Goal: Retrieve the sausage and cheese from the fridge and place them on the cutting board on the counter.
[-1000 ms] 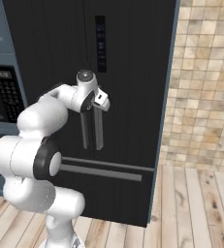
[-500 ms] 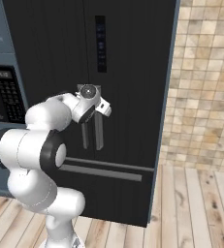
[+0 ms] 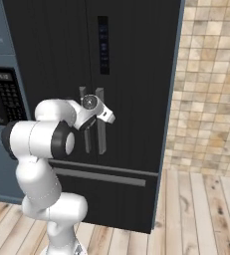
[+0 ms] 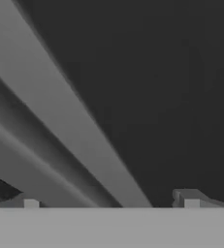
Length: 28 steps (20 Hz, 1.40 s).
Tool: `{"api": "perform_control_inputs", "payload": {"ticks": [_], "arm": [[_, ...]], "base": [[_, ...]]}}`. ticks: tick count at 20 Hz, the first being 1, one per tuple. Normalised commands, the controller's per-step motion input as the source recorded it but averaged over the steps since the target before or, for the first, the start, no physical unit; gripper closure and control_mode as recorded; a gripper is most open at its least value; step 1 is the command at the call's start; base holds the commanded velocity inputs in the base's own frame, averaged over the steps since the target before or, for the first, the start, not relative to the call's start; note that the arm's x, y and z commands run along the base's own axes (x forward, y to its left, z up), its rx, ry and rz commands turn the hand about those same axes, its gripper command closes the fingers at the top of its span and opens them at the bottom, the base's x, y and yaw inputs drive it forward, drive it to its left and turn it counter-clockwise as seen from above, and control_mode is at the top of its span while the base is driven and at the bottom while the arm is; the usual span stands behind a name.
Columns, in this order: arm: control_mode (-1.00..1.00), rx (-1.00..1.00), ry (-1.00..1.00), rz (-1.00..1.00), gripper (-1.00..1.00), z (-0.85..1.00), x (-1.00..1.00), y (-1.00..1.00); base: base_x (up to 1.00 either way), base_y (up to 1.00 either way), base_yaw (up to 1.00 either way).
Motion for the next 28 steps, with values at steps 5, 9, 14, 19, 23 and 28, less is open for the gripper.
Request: {"api": "perform_control_inputs", "payload": {"ticks": [5, 9, 14, 19, 23, 28], "arm": [[-1.00, 0.03, 0.03, -0.05, -1.00, 0.00, 0.64, 0.00], [-1.00, 0.04, 0.02, -0.03, -1.00, 0.00, 0.65, 0.00], [-1.00, 0.01, 0.03, -0.01, 1.00, 0.00, 0.33, 0.00], [-1.00, 0.00, 0.00, 0.00, 1.00, 0.00, -0.05, -0.04], [-1.00, 0.00, 0.00, 0.06, 1.00, 0.00, -0.37, -0.29], [-1.00, 0.00, 0.00, 0.11, 1.00, 0.00, -0.51, -0.61]], "base": [[0.00, 0.00, 0.00], [0.00, 0.00, 0.00], [0.00, 0.00, 0.00], [0.00, 0.00, 0.00], [0.00, 0.00, 0.00], [0.00, 0.00, 0.00]]}}
